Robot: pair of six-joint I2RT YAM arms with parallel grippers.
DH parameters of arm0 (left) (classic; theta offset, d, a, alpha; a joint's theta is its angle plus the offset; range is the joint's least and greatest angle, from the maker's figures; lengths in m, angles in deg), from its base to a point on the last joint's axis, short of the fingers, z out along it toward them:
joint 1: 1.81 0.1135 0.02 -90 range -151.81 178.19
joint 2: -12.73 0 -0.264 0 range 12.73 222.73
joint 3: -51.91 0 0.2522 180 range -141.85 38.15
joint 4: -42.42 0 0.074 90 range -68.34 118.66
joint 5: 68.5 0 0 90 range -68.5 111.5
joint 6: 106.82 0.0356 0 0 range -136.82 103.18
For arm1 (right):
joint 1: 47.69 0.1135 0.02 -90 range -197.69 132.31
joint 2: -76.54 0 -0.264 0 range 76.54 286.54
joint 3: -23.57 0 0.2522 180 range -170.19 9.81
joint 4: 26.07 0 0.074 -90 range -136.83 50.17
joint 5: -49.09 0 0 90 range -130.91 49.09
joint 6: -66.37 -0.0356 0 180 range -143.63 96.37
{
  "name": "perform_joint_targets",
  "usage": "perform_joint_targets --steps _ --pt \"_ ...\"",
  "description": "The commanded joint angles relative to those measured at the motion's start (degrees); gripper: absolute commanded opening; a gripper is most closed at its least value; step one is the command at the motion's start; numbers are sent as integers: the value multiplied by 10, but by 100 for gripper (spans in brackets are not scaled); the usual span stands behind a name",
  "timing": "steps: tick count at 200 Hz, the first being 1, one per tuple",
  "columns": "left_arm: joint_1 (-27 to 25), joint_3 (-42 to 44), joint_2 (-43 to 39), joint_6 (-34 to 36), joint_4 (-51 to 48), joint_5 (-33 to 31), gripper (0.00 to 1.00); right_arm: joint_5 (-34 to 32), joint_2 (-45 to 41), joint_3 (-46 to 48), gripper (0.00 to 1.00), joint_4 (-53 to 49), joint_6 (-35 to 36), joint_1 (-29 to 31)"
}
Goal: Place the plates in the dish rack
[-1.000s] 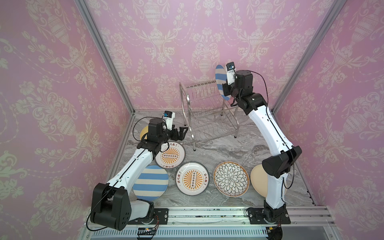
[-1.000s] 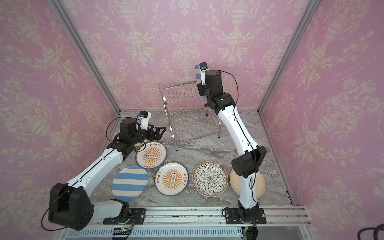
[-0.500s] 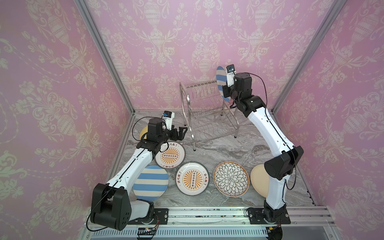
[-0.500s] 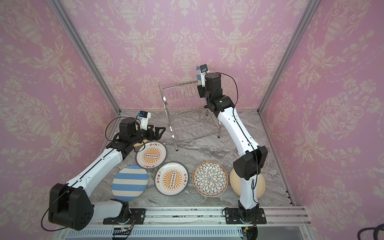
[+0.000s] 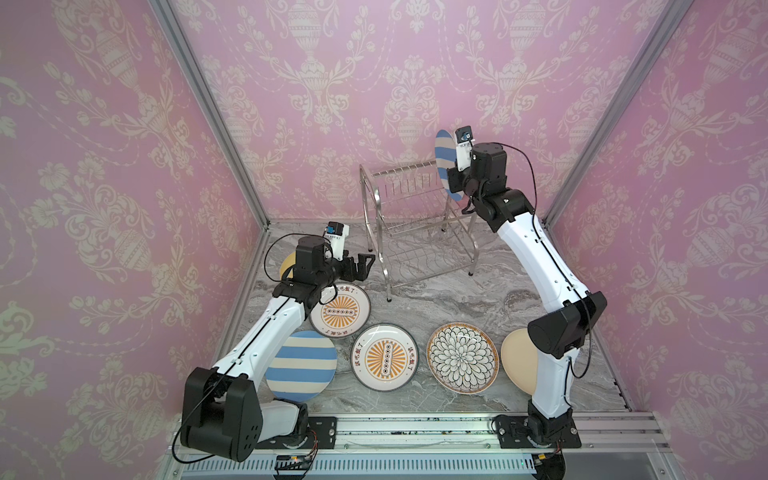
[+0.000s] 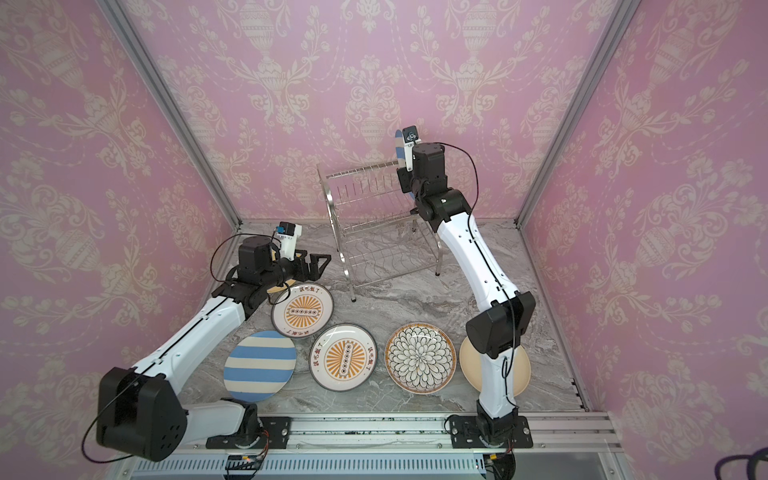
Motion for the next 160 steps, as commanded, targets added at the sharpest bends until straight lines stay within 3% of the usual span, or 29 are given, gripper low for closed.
perform_joint_targets --steps 1,35,58,87,119,145,160 --pt "6 -8 -13 9 -16 5 99 -4 7 -14 0 14 5 -4" --pt "6 -8 -15 8 -19 6 99 1 -3 8 0 17 2 -5" --pt "6 -9 -15 7 -22 7 99 1 -12 27 8 21 1 -5" --pt "6 -8 -18 7 -23 7 99 -4 -17 32 24 21 7 -5" --pt "6 -5 -21 3 -21 7 99 -9 -22 23 28 17 16 -5" --pt "6 -4 -22 0 -20 10 99 -4 -28 13 41 8 14 -5" --pt "6 -2 -24 -2 -18 11 99 1 -34 13 42 8 8 -5"
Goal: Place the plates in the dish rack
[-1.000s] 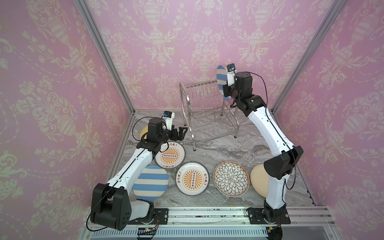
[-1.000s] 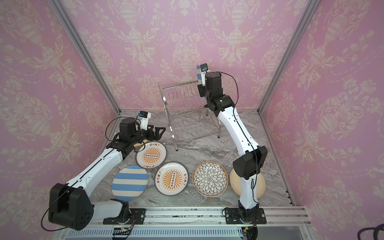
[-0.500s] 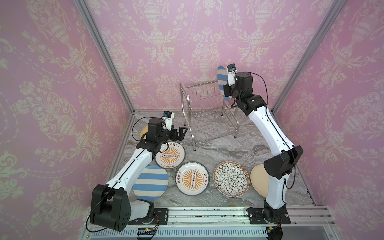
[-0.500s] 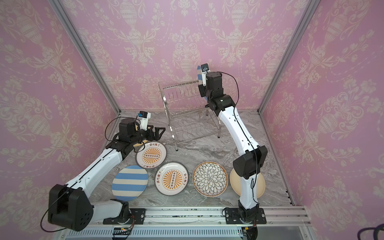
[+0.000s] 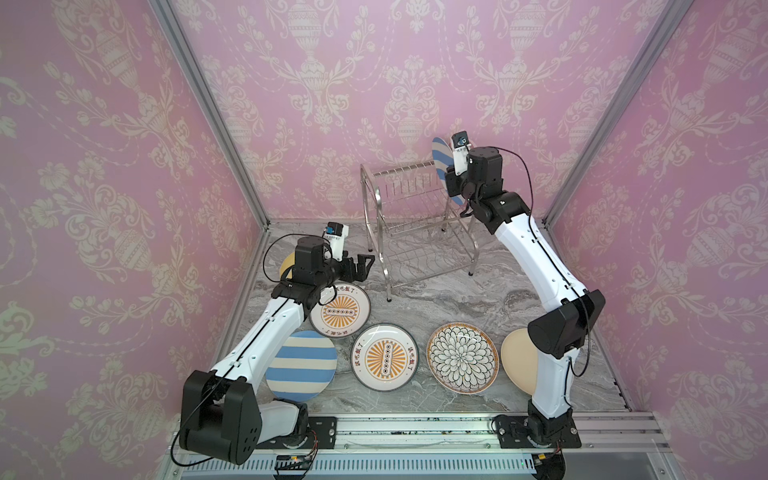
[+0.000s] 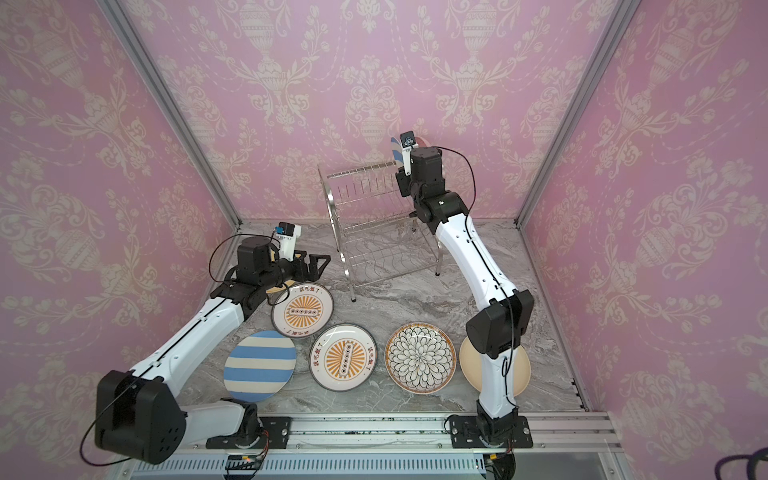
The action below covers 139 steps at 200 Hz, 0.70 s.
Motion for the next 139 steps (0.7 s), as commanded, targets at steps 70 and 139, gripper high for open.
perform_joint_targets --steps 70,139 --pt "5 6 -27 -5 -5 13 99 -4 -46 -36 44 -14 -14 -5" --pt "5 12 -44 -3 -13 8 99 -19 -47 -46 44 -22 -8 -2"
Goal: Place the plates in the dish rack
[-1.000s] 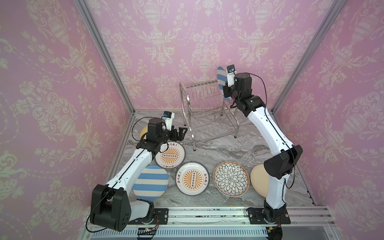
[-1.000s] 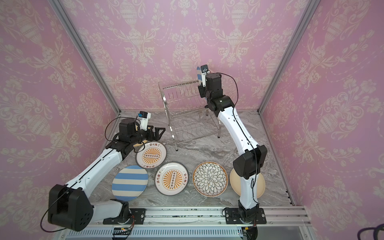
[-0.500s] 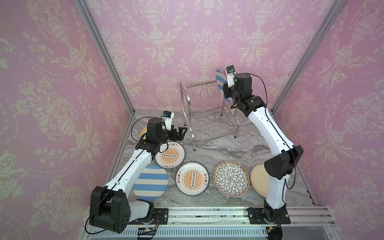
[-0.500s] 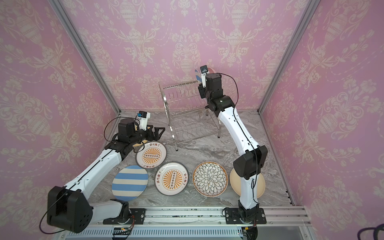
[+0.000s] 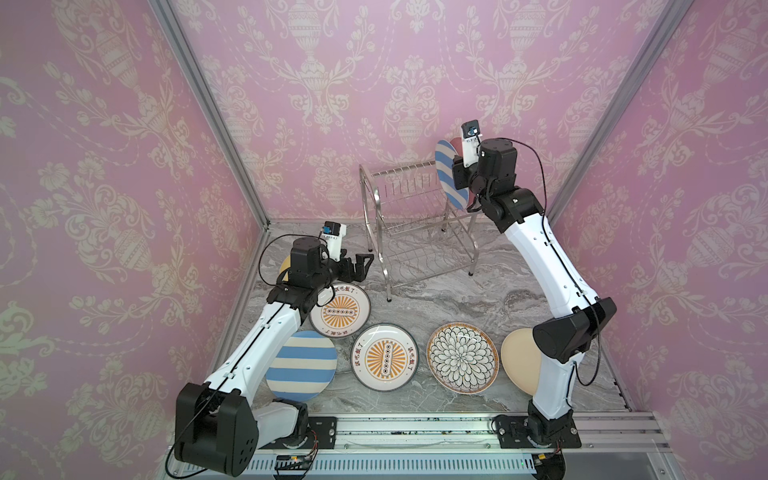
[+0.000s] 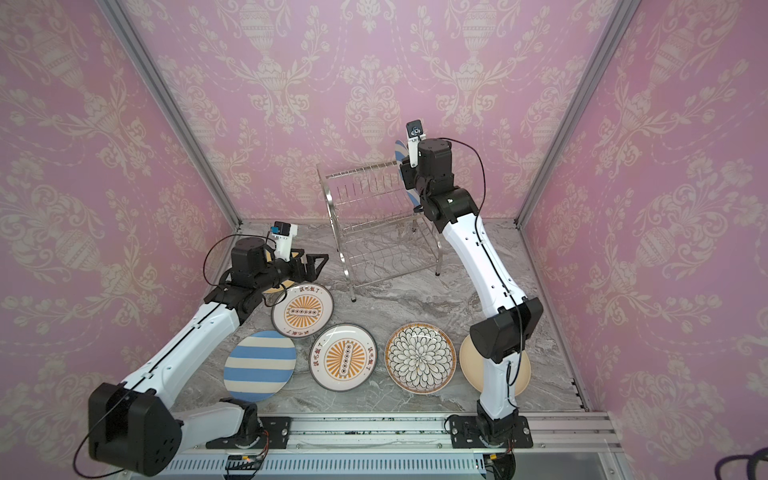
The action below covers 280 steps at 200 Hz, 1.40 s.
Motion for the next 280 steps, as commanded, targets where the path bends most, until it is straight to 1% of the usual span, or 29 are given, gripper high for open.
perform_joint_targets --steps 1,28,56,70,97,127,150,177,219,241,280 --pt "5 6 -13 -3 -12 7 99 -16 -21 -18 44 -7 -5 -2" --pt "5 8 -16 -3 -12 8 99 -30 -18 -27 44 -8 5 -2" --pt "5 8 -22 -2 -17 7 99 -60 -9 -39 45 -11 33 -1" --pt "5 10 -25 0 -20 4 99 -70 -10 -39 47 -9 39 -3" --pt "5 10 -25 -1 -21 7 99 -63 -4 -43 51 -16 35 -4" --pt "5 10 -23 -5 -21 11 99 -61 3 -52 51 -23 29 -8" --pt "5 7 -23 -1 -25 11 99 -59 7 -65 54 -32 21 -11" --pt "5 7 -21 -3 -23 13 99 -55 12 -91 59 -57 12 -17" --pt "5 7 -18 -7 -21 16 99 -18 -11 -83 67 -77 -13 -18" --pt "5 3 -17 -5 -32 4 99 -4 -32 -73 69 -86 -24 -18" --pt "5 -13 -16 -4 -58 -16 99 24 -114 4 72 -104 -51 -18"
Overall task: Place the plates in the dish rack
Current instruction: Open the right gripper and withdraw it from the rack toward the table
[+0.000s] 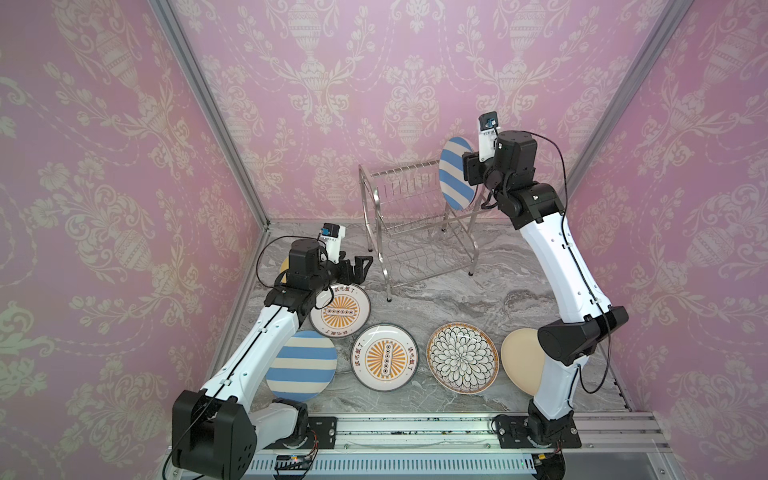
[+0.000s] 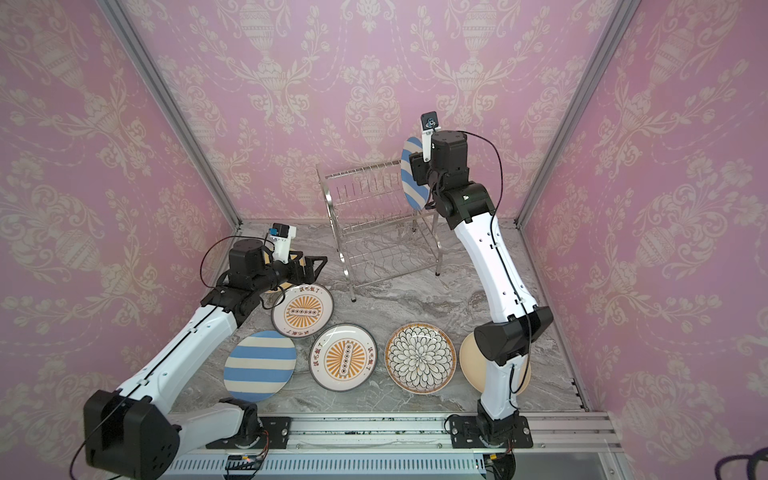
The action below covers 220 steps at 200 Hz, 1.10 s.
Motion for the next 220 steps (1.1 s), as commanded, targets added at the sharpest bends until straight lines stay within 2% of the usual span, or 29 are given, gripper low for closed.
perform_joint_targets --steps 1,56,82,106,140,178,196,220 --pt "5 -14 -2 -4 -29 -16 99 27 -81 40 72 -20 -35 -1" --pt "5 -9 -32 -27 -78 -84 99 62 -272 242 78 -174 -109 -2" --pt "5 4 -48 -49 -97 -105 99 142 -346 357 81 -245 -165 -2" --pt "0 30 -67 -61 -98 -71 99 218 -411 487 81 -265 -218 -4" --pt "-52 76 -100 -79 -116 -82 99 270 -468 645 82 -282 -300 -6" --pt "-129 153 -123 -133 -67 -88 99 237 -525 776 81 -313 -405 -8" --pt "-155 177 -126 -145 -40 -93 99 262 -564 842 80 -306 -480 -9" --pt "-182 183 -104 -141 -17 -88 99 330 -610 938 78 -256 -560 -9"
